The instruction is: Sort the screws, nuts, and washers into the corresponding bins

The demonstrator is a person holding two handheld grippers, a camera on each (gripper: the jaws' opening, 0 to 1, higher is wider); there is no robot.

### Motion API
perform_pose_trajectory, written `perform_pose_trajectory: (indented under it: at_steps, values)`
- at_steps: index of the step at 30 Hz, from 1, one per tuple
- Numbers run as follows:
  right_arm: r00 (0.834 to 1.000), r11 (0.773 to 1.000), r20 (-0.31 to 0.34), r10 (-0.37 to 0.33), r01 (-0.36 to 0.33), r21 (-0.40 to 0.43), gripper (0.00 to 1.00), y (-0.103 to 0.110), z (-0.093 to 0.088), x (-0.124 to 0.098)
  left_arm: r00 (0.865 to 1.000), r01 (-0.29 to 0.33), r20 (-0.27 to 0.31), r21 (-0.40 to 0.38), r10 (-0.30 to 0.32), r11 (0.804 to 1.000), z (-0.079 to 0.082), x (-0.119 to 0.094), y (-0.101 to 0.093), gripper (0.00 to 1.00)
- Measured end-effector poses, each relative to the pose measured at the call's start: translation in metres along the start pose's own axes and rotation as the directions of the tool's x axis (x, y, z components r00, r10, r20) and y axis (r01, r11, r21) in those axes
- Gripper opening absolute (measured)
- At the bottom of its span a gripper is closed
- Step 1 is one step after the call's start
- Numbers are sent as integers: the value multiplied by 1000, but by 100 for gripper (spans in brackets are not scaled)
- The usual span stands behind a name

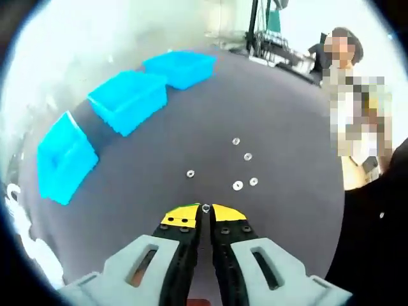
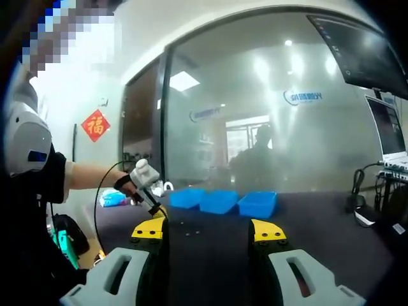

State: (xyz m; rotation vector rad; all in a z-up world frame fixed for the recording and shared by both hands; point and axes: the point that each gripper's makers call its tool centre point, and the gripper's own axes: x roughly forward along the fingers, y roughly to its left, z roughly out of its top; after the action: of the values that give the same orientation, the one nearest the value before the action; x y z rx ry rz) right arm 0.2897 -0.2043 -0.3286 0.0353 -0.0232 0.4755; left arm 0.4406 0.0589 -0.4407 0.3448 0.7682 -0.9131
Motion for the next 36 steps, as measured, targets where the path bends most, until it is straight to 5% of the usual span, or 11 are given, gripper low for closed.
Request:
perform_pose_trajectory:
  at_steps: [3,5,11,16,25,27,29,36]
  values:
    - [1000,1000,2,7,-7,-6,45,3,2,2,996,-13,92,-7,14,1000,9,-12,-19,6]
    - [1000,1000,4,11,-11,-7,45,4,3,3,989,-50,139,-19,52,999,15,-23,-5,6]
    - [1000,1000,-1,19,-19,-13,45,7,4,5,946,-79,306,-97,105,992,28,-52,-11,6]
    - [1000,999,-1,28,-28,-15,45,12,5,8,877,-109,454,-136,160,985,45,-79,-10,6]
    - [999,999,3,34,-34,-21,45,17,7,9,759,-253,578,-161,299,954,58,-113,-1,6]
    - [999,999,2,32,-32,-26,45,17,7,8,741,-245,599,-181,304,953,60,-118,-4,6]
    - [999,999,4,32,-32,-26,45,17,9,8,709,-239,628,-216,322,947,63,-125,-1,6]
    - [999,999,9,31,-30,-36,45,18,13,5,662,-280,644,-261,383,924,64,-129,26,5]
